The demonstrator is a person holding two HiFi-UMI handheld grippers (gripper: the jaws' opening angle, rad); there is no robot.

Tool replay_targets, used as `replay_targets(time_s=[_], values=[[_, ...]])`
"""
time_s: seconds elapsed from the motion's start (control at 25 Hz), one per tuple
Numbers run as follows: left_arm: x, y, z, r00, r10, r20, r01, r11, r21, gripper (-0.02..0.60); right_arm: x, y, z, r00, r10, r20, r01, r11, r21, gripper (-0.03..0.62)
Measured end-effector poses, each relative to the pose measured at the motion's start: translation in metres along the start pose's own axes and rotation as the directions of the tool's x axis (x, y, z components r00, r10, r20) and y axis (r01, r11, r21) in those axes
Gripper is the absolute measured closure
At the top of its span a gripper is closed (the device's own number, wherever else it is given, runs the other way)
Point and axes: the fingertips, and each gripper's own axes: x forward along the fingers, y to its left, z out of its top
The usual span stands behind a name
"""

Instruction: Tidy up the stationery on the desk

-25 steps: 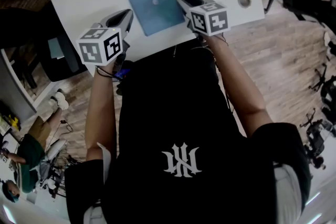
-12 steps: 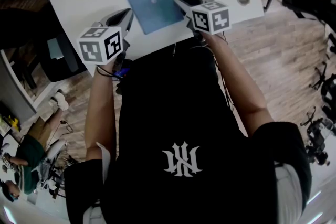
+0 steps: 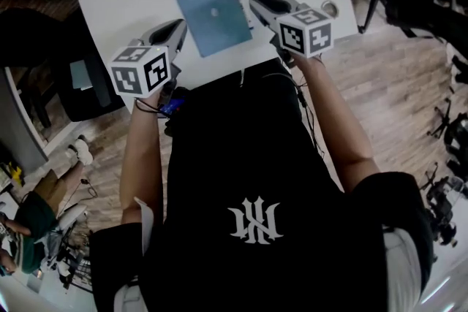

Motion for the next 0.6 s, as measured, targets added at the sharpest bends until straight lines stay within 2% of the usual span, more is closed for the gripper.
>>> replay_targets(time_s=[0.08,0.16,0.28,0.44,0.6], values=[[-0.009,-0.017,0.017,0.994,-0.080,0.074,0.080,0.997,0.006,0.580,-0.013,0.014,0.030,0.997,0.041,0.061,-0.037,0.998,-0.053,0.516],[-0.022,-0.035,0.034,0.978,-0.152,0.145,0.148,0.988,0.041,0.580,-0.029,0.035,0.061,0.987,0.096,0.128,-0.083,0.991,-0.109,0.530],[-0.045,-0.061,0.057,0.945,-0.232,0.228,0.203,0.968,0.147,0.580,-0.059,0.078,0.103,0.948,0.233,0.218,-0.191,0.962,-0.196,0.542],[-0.083,-0.096,0.098,0.884,-0.314,0.347,0.223,0.934,0.277,0.580,-0.104,0.130,0.147,0.863,0.416,0.287,-0.312,0.885,-0.345,0.545],[-0.137,-0.124,0.127,0.790,-0.371,0.489,0.213,0.913,0.348,0.580,-0.144,0.171,0.164,0.751,0.582,0.312,-0.414,0.783,-0.464,0.546]])
